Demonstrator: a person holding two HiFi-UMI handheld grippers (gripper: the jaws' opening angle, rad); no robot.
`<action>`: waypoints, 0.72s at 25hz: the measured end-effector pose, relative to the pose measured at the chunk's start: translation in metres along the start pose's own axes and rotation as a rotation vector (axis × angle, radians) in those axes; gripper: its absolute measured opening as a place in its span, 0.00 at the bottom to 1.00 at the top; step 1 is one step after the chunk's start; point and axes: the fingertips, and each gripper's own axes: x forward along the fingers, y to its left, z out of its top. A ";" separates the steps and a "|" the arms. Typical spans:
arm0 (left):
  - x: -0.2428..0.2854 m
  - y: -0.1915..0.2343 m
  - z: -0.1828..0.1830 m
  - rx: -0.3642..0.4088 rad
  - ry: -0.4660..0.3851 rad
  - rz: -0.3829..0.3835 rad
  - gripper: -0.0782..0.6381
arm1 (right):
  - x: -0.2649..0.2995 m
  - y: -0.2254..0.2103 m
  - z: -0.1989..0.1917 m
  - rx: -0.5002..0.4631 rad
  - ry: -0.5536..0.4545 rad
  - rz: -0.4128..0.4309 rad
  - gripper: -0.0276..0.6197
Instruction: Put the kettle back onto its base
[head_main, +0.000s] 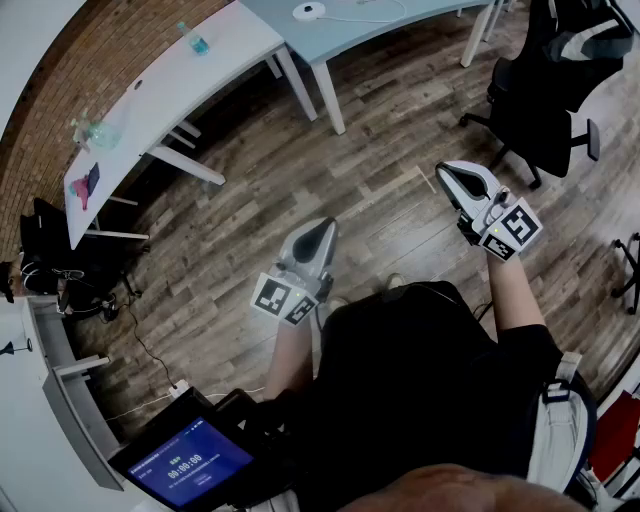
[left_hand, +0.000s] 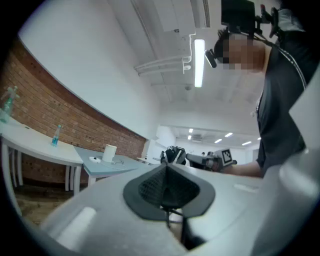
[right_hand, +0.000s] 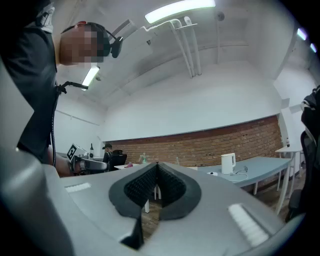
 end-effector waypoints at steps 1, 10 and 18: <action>0.002 0.002 0.003 -0.012 -0.010 0.008 0.12 | -0.004 0.000 0.002 -0.001 0.002 -0.001 0.05; 0.033 -0.014 0.000 0.008 0.005 -0.019 0.12 | -0.042 -0.011 0.001 0.011 -0.012 -0.035 0.05; 0.042 -0.020 0.000 -0.012 0.033 -0.048 0.12 | -0.040 -0.010 0.006 0.003 -0.039 -0.029 0.05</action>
